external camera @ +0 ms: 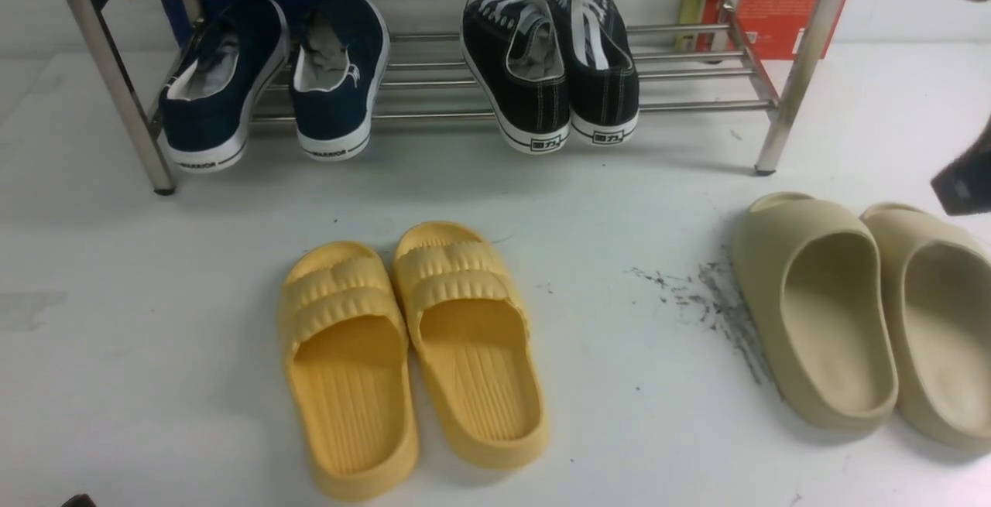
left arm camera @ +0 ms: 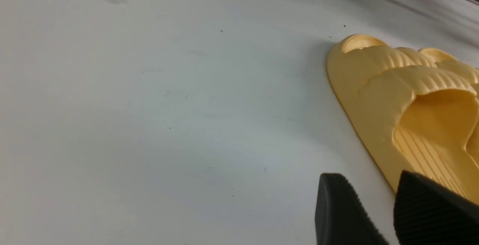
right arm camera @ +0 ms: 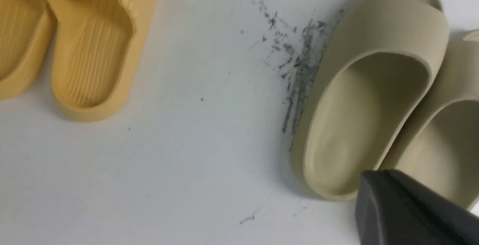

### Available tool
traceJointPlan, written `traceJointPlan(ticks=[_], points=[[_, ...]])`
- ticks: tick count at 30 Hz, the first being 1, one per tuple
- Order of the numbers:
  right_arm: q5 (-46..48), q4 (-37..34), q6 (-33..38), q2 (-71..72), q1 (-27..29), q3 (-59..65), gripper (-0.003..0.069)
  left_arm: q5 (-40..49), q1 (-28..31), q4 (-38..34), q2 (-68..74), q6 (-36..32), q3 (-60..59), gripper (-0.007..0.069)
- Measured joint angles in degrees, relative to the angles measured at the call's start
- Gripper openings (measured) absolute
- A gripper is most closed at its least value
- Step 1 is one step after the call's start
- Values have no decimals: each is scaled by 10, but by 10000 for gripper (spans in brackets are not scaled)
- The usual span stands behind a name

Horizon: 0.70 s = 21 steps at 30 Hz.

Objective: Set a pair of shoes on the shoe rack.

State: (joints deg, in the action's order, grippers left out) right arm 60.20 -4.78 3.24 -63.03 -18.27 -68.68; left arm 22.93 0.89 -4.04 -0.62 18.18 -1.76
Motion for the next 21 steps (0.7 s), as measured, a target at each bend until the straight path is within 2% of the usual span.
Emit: traceJointPlan(ticks=[4, 5, 7, 8, 14, 21], points=[[-204, 1, 0, 185, 45, 231, -5, 0, 1, 0, 0, 0, 0, 238], [-224, 2, 0, 196, 48, 257, -5, 0, 1, 0, 0, 0, 0, 238], [-325, 11, 0, 348, 94, 416, -5, 0, 1, 0, 0, 0, 0, 238], [-344, 13, 0, 389, 107, 471, -5, 0, 1, 0, 0, 0, 0, 238], [-379, 15, -24, 601, 147, 678, -5, 0, 1, 0, 0, 0, 0, 238], [-378, 17, -51, 636, 148, 695, -3, 1, 3, 0, 0, 0, 0, 238]])
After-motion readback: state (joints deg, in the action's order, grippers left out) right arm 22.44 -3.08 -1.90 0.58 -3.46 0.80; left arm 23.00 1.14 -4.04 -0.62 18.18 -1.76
